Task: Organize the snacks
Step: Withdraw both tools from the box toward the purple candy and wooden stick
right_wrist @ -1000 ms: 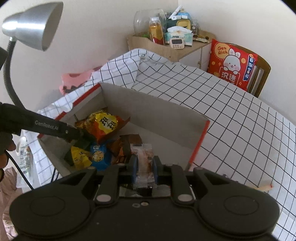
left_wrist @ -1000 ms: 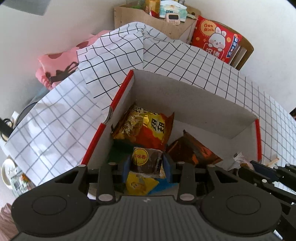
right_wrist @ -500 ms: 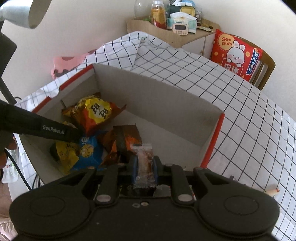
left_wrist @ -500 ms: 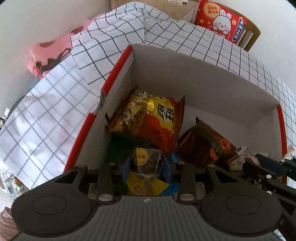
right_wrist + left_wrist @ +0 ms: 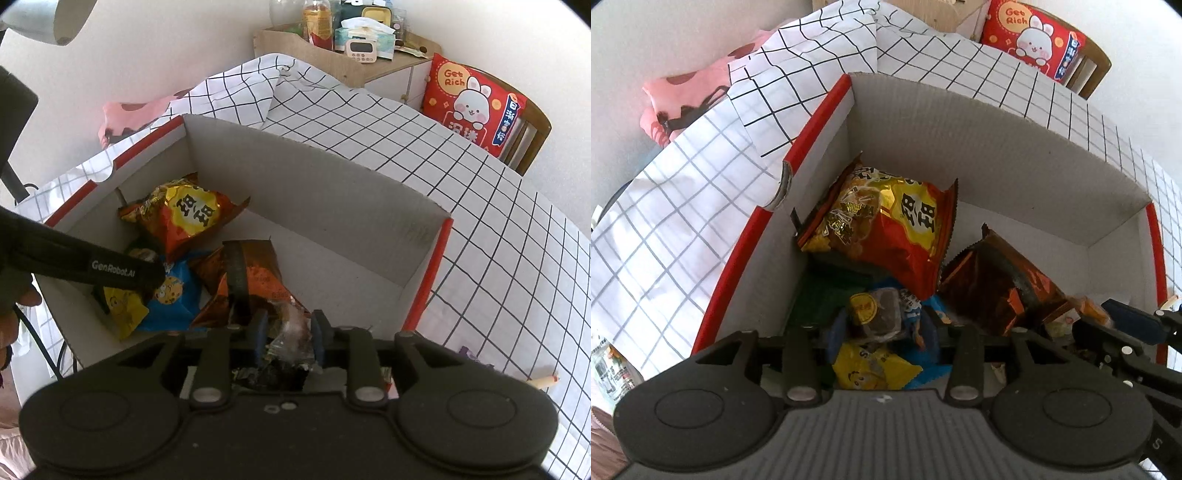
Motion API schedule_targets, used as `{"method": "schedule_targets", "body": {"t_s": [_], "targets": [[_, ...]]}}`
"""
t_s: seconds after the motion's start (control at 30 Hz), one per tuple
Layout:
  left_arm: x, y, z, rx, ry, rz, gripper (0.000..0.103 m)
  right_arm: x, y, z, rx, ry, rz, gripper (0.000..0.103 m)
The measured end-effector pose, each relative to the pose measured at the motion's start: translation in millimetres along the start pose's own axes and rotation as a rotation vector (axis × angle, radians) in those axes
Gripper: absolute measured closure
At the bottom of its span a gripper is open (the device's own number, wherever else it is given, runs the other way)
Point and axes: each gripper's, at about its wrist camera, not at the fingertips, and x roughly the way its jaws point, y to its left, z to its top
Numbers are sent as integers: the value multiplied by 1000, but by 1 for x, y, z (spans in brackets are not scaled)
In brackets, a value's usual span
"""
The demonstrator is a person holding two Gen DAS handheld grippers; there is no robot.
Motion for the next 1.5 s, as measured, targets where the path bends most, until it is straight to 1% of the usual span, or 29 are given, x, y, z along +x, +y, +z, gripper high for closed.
{"method": "schedule_targets", "body": {"t_s": [0.07,0.1,0.13,0.3,0.47,0.53,0.57,0.7,0.77,0.87,0.93,1.03,1.1,1.17,1.3,1.4,1.5], "targets": [[-3,1,0,2,-14,-2,53,-2,-1,0,5,-3,5,76],[-5,2,-1,4,-24,-2,48,-3,-1,-1,8,-6,9,75],[-8,2,-2,4,-35,-3,45,-5,-1,-1,11,-8,12,73],[-21,6,-7,-8,-55,-25,45,-16,-2,-3,28,-25,32,65],[-41,4,-15,-1,-101,-43,44,-34,-6,-6,52,-54,71,54],[-49,2,-18,1,-123,-53,38,-40,-8,-7,58,-65,83,51],[-54,1,-20,2,-133,-57,37,-44,-9,-8,60,-72,89,49],[-71,-6,-28,17,-175,-66,37,-61,-11,-12,63,-104,115,44],[-79,-9,-32,29,-198,-68,36,-71,-12,-15,59,-122,130,40],[-92,-18,-40,61,-233,-65,35,-85,-14,-20,47,-148,144,36],[-98,-23,-45,75,-254,-63,32,-94,-15,-23,47,-162,156,34],[-110,-30,-53,93,-284,-66,32,-108,-20,-27,50,-185,174,28],[-116,-35,-57,99,-294,-80,31,-117,-24,-30,49,-198,176,25],[-122,-40,-63,106,-304,-95,27,-126,-27,-35,44,-213,180,22],[-132,-56,-76,136,-318,-124,26,-142,-37,-46,46,-233,186,18],[-139,-69,-86,157,-328,-153,19,-153,-47,-56,49,-244,180,16],[-145,-85,-94,183,-339,-182,19,-160,-56,-66,52,-248,160,11]]}}
